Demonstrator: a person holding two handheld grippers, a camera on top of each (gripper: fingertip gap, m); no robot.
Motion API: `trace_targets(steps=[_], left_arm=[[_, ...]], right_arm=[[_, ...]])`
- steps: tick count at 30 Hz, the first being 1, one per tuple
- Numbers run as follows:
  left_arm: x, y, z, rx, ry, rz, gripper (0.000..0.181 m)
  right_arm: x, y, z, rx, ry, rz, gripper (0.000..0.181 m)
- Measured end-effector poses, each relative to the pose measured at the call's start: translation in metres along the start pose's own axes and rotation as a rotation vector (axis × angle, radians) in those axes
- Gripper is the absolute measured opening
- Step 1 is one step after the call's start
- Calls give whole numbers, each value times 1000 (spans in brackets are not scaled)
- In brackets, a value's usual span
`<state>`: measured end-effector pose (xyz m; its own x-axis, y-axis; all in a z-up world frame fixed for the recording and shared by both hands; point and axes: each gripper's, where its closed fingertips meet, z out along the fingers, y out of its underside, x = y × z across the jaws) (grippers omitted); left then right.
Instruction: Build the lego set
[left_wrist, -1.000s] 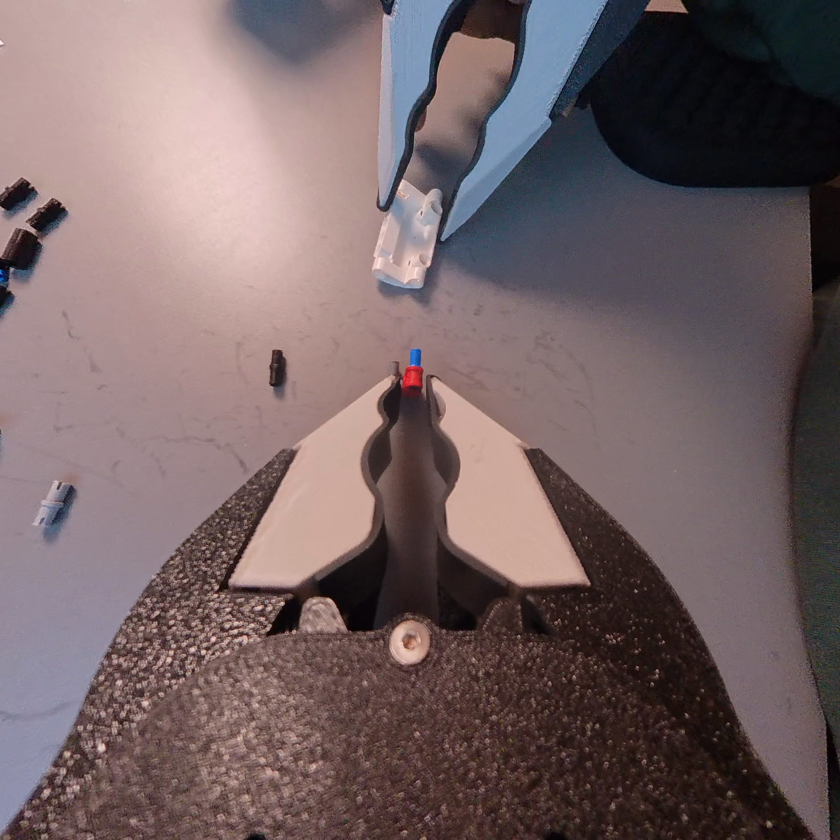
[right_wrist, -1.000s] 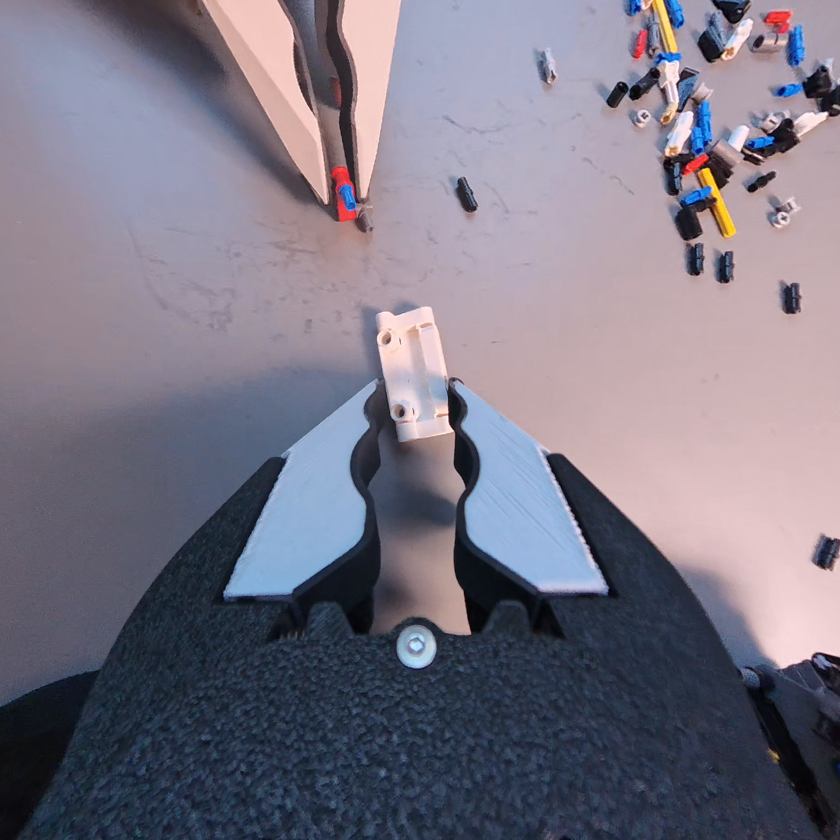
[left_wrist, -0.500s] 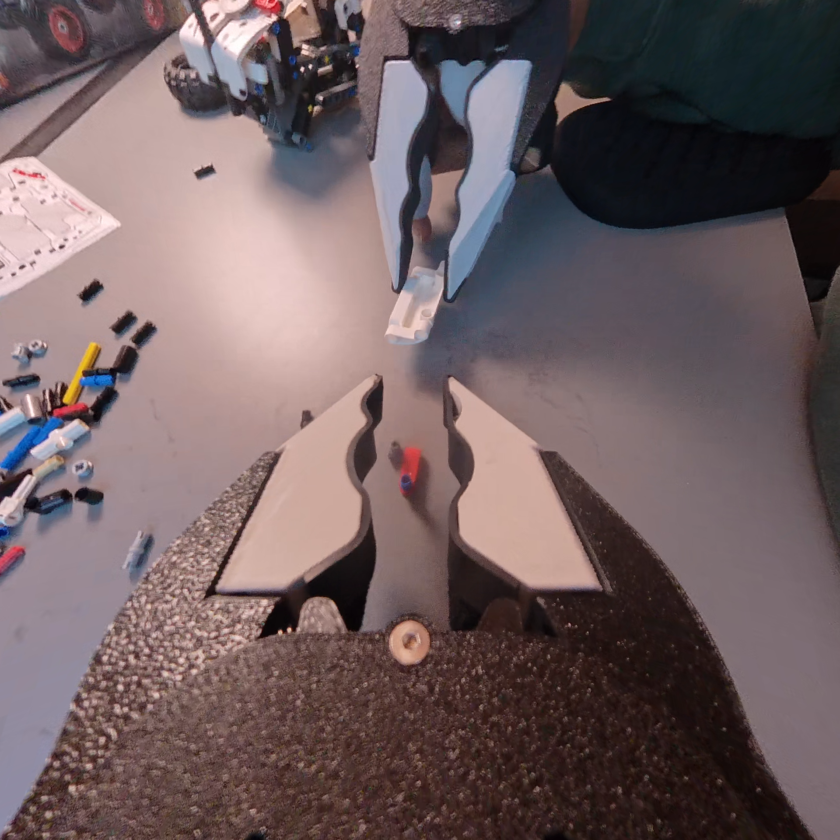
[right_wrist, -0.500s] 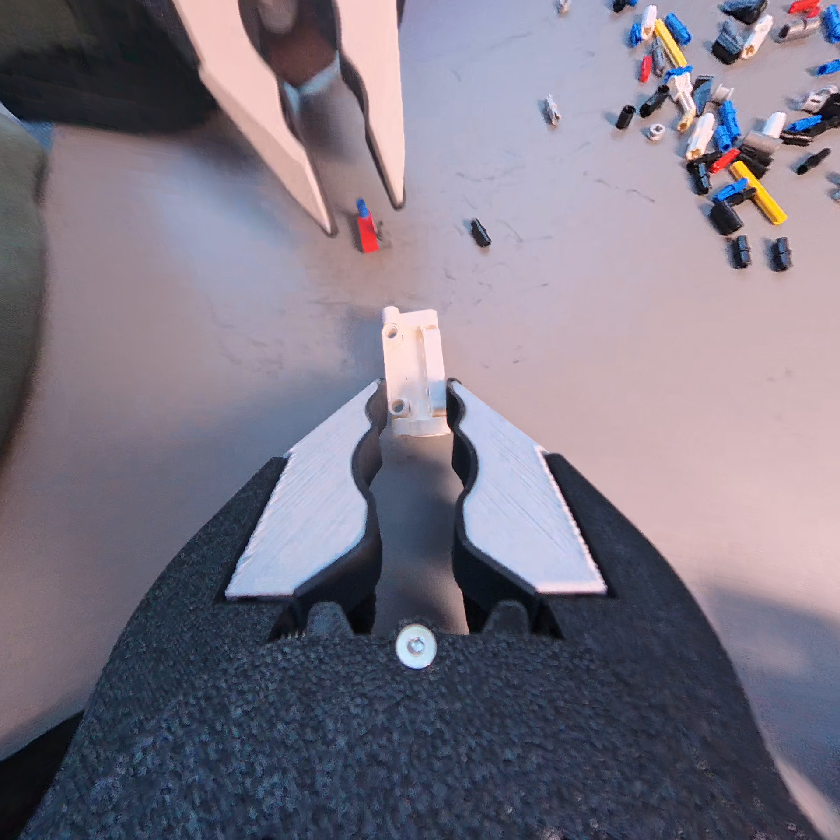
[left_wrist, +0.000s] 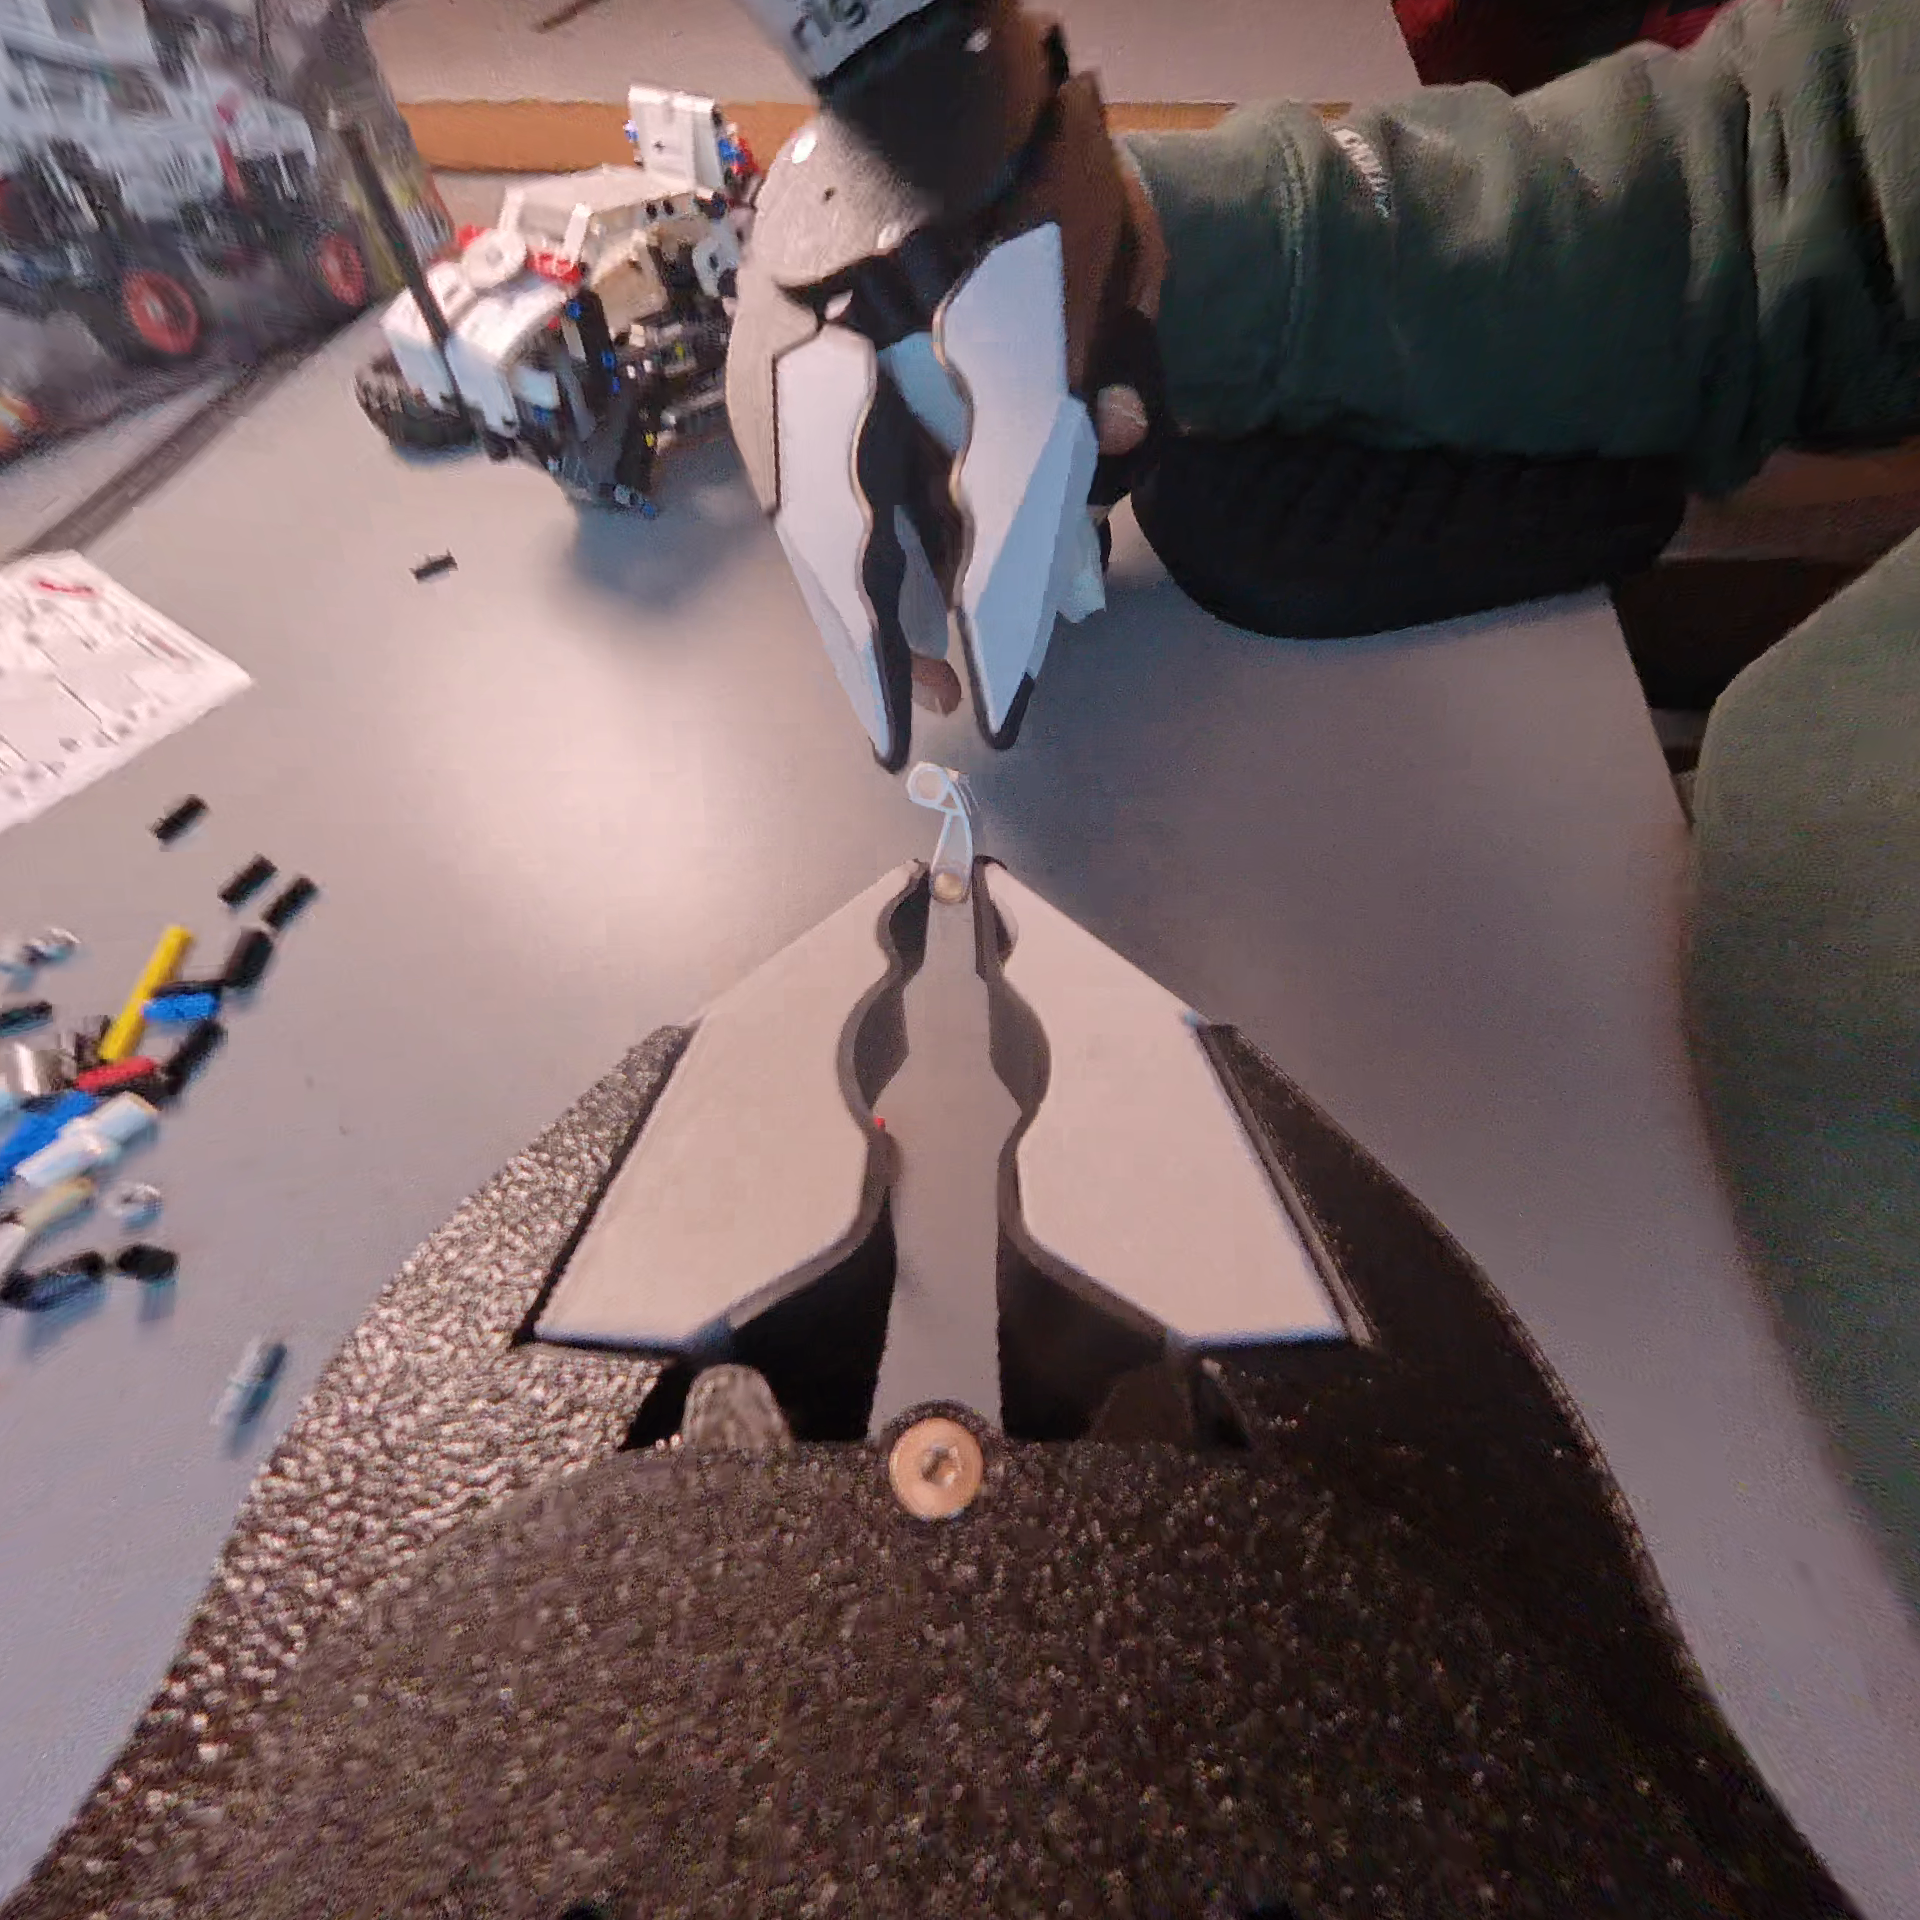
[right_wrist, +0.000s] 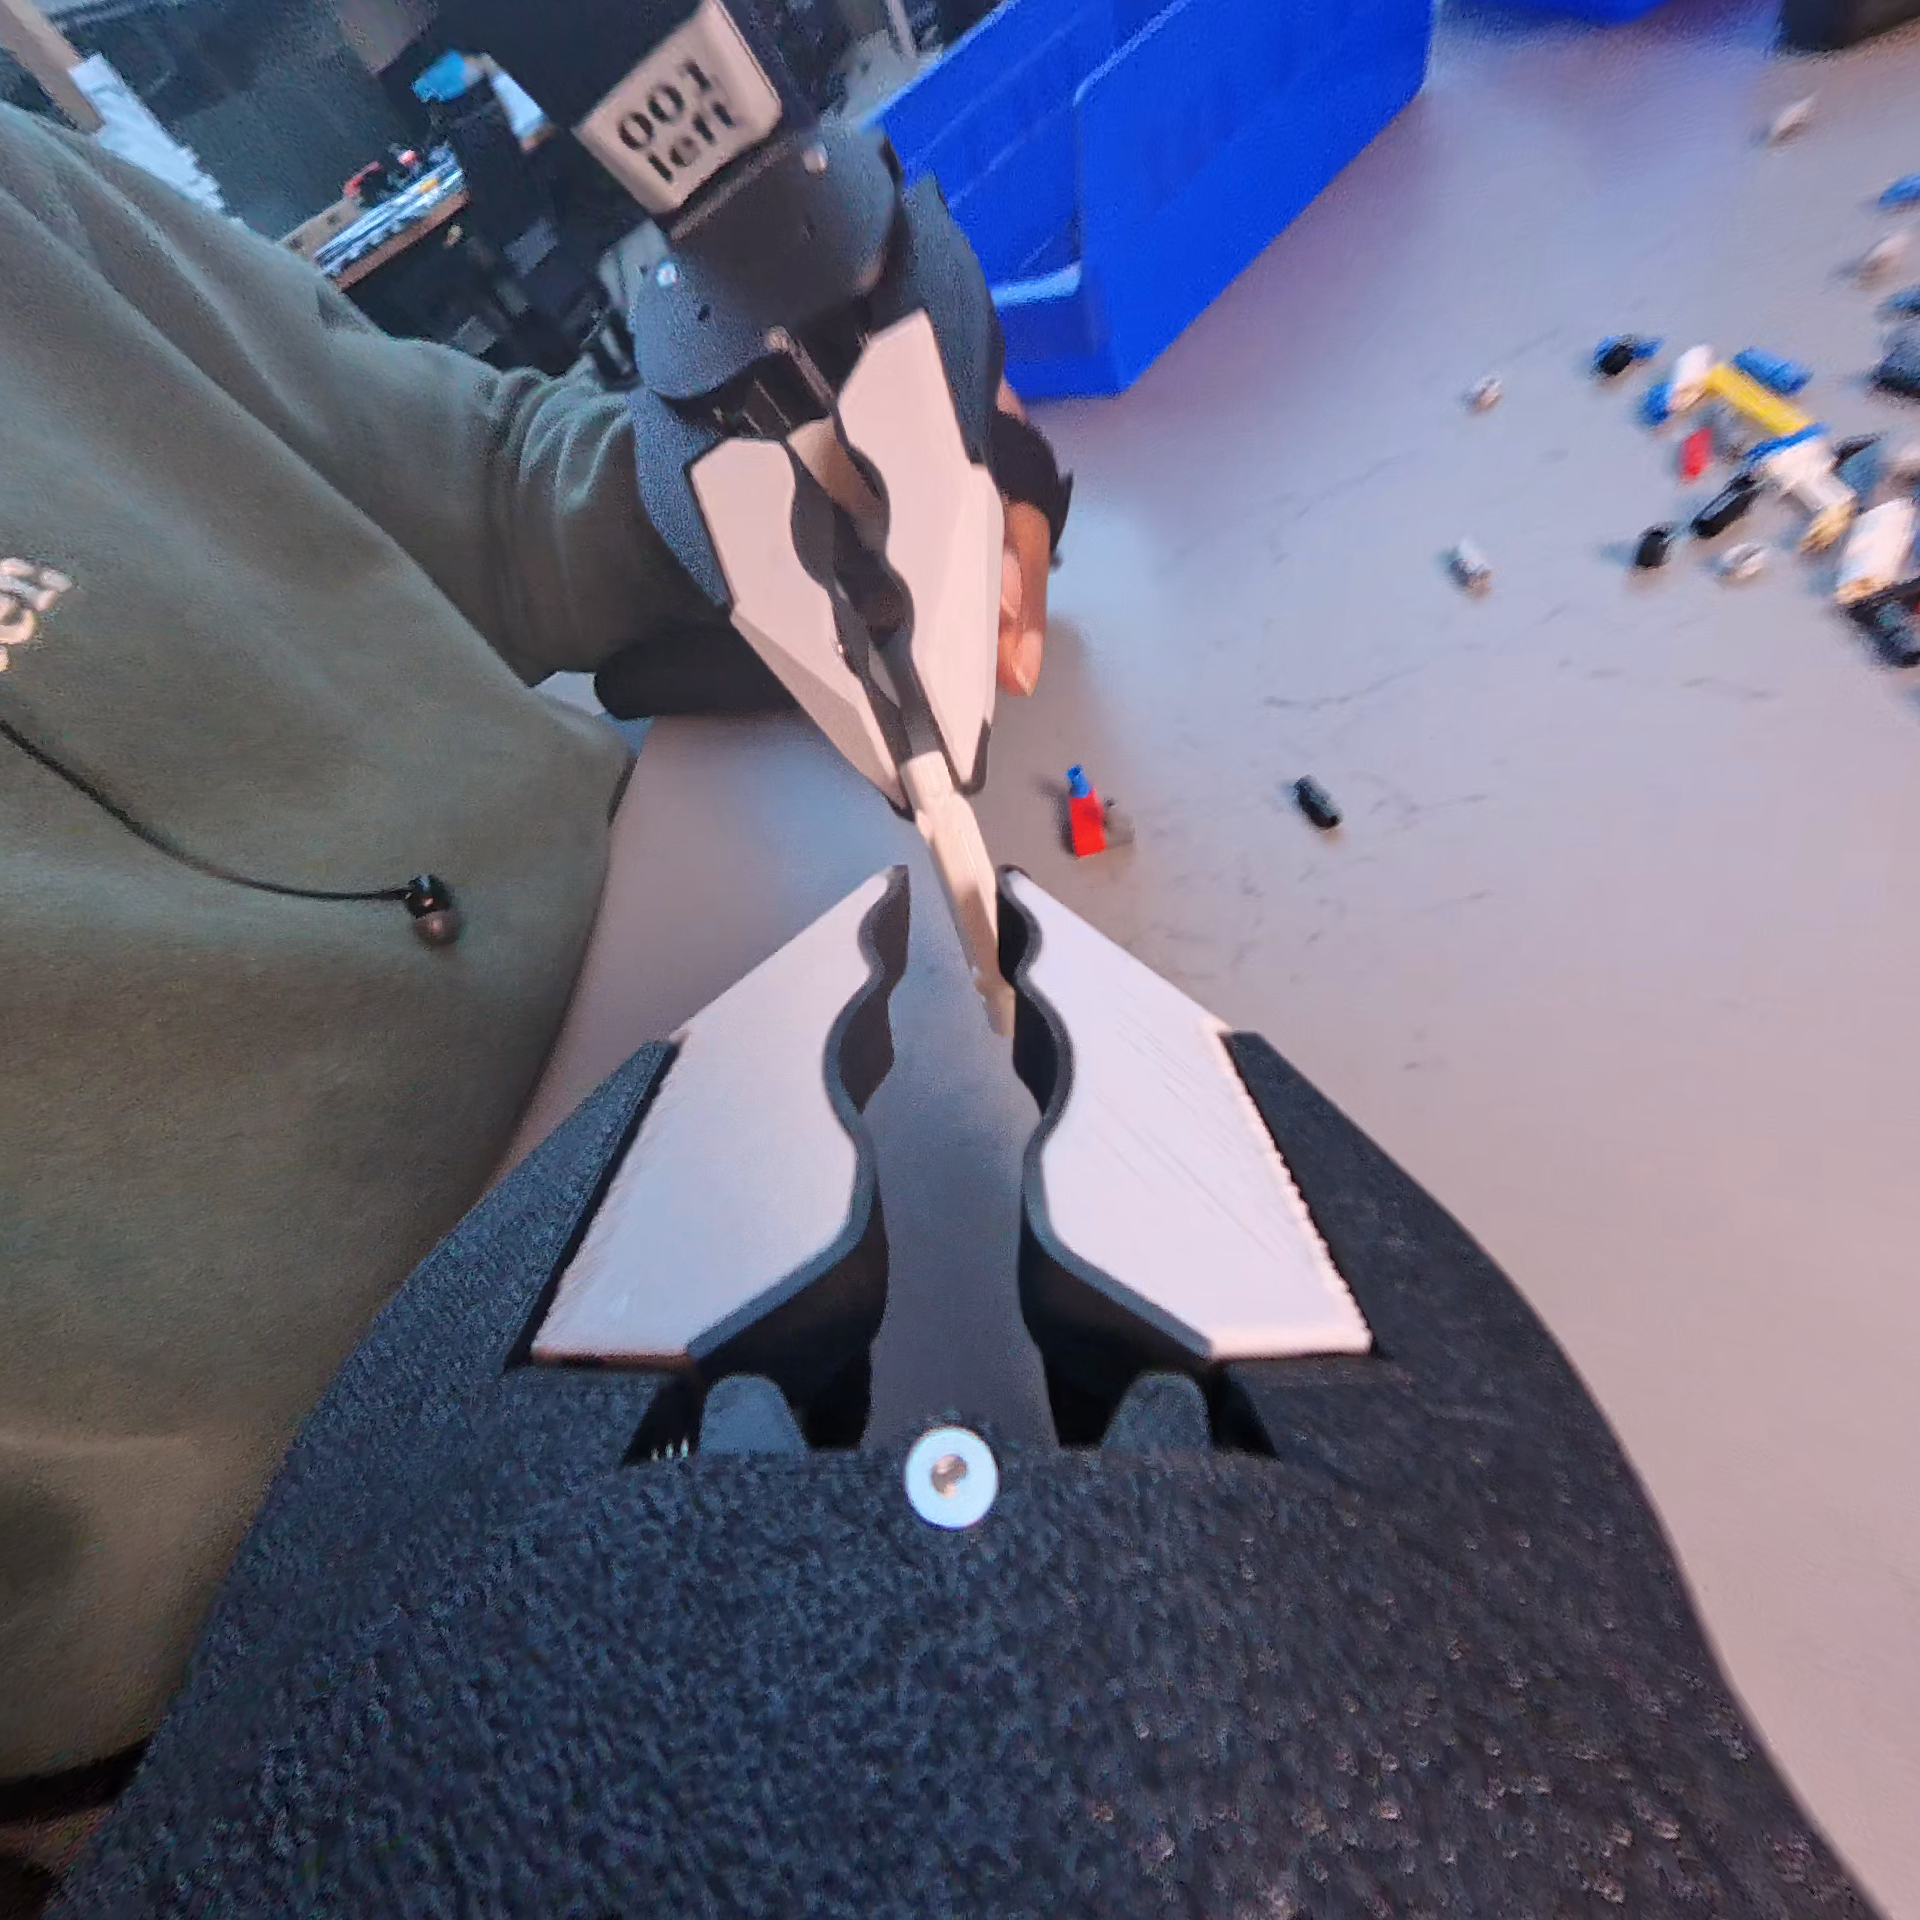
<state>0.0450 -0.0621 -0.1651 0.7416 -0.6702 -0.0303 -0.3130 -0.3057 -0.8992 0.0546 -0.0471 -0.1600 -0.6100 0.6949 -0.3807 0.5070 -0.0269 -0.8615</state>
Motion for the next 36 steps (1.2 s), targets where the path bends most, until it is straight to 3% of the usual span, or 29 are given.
trace_targets(steps=[3, 9, 17, 23, 29, 33, 36], left_arm=[[-4, 0, -2, 25, 65, -173, 7], [-5, -7, -6, 82, 126, -299, 7], [-8, 3, -5, 19, 86, -228, 12], [-34, 25, -22, -99, -52, -126, 16], [-21, 56, -26, -236, 46, -57, 24], [-22, 70, -18, -307, 12, -14, 20], [-20, 75, -15, -344, 7, 17, 7]], right_arm=[[4, -12, -1, 34, 97, -113, 24], [6, -6, 11, -25, 177, -238, 15], [0, -2, 6, -32, 91, -169, 1], [3, 12, 2, -108, 84, -126, 1], [7, 24, 4, -166, 85, -94, 1], [11, 33, 6, -232, 120, -108, 1], [10, 37, 8, -277, 130, -112, 1]])
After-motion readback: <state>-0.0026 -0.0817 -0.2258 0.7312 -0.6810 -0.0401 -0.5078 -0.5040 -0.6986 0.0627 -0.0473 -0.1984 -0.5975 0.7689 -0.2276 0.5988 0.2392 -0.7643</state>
